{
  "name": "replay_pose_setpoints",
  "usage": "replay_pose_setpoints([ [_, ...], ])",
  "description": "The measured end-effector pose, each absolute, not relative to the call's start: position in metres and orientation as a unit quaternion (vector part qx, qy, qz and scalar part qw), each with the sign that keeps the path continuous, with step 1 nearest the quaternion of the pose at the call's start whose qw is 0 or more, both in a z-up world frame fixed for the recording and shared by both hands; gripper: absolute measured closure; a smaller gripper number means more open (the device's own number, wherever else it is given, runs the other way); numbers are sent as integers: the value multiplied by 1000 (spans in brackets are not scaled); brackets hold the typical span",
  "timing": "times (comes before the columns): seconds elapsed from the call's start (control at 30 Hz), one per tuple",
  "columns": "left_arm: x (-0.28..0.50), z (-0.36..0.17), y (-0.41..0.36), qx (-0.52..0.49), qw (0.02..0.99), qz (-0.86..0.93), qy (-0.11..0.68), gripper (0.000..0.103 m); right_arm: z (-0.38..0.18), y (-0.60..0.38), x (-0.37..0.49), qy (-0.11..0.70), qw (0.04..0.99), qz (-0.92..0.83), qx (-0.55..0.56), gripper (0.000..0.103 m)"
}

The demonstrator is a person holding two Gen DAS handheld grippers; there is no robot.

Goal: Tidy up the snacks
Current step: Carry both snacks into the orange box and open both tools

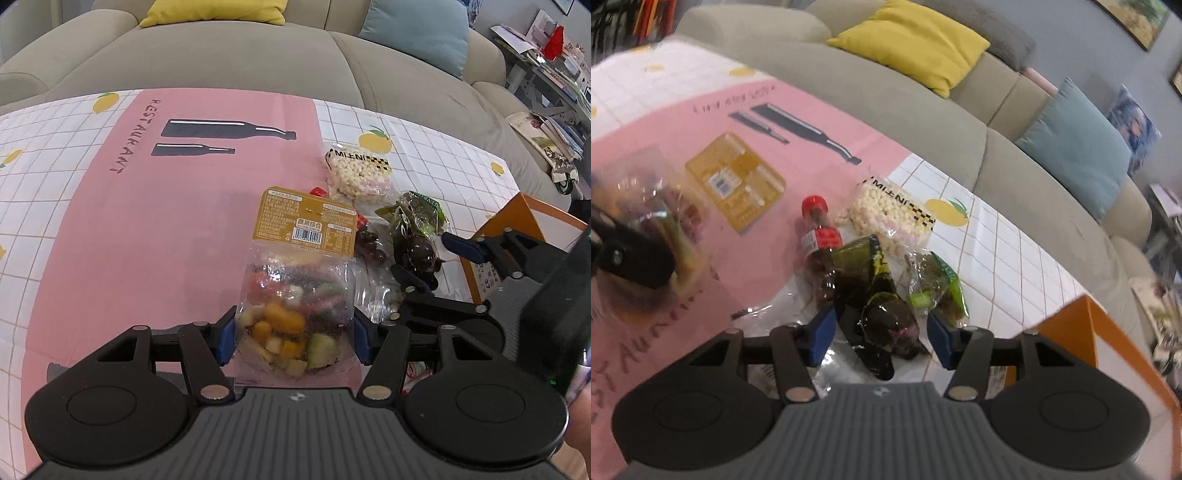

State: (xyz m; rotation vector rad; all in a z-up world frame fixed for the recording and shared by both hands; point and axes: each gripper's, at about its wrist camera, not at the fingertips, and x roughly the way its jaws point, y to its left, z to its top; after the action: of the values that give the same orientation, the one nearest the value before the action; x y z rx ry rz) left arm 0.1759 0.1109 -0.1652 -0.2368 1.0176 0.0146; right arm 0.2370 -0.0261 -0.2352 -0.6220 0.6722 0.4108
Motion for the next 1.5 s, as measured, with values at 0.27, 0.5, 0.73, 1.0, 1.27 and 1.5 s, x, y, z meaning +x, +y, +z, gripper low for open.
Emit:
replay_pose_setpoints([
  [0.27,179,-164,117,-126,866,6,484,35,-245,-25,253,346,878,187,-274,54],
  [0.5,174,-157,117,-129,869,8,477,35,-236,-29,246,343,888,181,-248,62],
  [0.73,162,-138,113,-126,876,5,466,35,-201,-43,218,328,907,187,-189,66],
  [1.0,136,-103,94,-113,888,-17,446,35,-148,-82,173,316,924,199,-81,70],
  [1.27,122,-70,59,-103,894,-66,431,35,-115,-136,147,332,923,196,11,103],
  [1.5,126,-67,29,-91,891,-93,435,35,-115,-173,136,339,925,168,40,103],
])
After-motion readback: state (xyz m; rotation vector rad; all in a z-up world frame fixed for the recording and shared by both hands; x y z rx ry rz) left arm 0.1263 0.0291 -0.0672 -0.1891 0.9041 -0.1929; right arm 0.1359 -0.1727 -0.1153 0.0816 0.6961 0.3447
